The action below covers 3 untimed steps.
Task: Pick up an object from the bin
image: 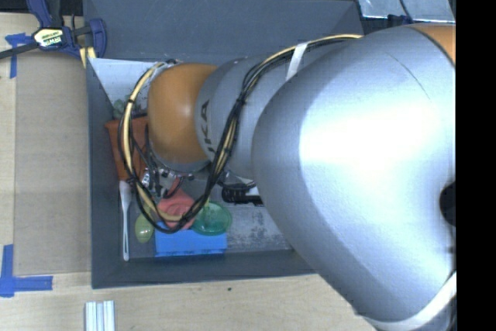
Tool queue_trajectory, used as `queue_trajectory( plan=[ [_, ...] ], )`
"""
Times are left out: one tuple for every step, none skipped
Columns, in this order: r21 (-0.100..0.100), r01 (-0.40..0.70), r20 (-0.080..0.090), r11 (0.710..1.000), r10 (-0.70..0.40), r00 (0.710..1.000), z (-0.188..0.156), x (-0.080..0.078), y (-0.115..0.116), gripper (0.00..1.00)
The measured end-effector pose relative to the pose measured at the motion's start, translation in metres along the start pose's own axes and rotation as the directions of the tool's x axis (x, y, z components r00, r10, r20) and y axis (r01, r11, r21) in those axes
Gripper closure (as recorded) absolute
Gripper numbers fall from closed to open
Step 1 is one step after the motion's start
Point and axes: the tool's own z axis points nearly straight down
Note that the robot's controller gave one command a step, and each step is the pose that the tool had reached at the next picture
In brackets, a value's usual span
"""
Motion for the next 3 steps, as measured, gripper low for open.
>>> queue_trajectory(
  plan=[
    [0.000,-0.001,0.000,1.000,0.001,1.000,0.000,0.000,0.000,1.00],
    [0.001,-0.002,-0.001,1.000,0.002,1.000,-0.011,0.000,-0.001,1.00],
    [0.002,-0.001,-0.001,1.000,0.001,1.000,-0.028,-0.001,-0.001,1.00]
  ],
)
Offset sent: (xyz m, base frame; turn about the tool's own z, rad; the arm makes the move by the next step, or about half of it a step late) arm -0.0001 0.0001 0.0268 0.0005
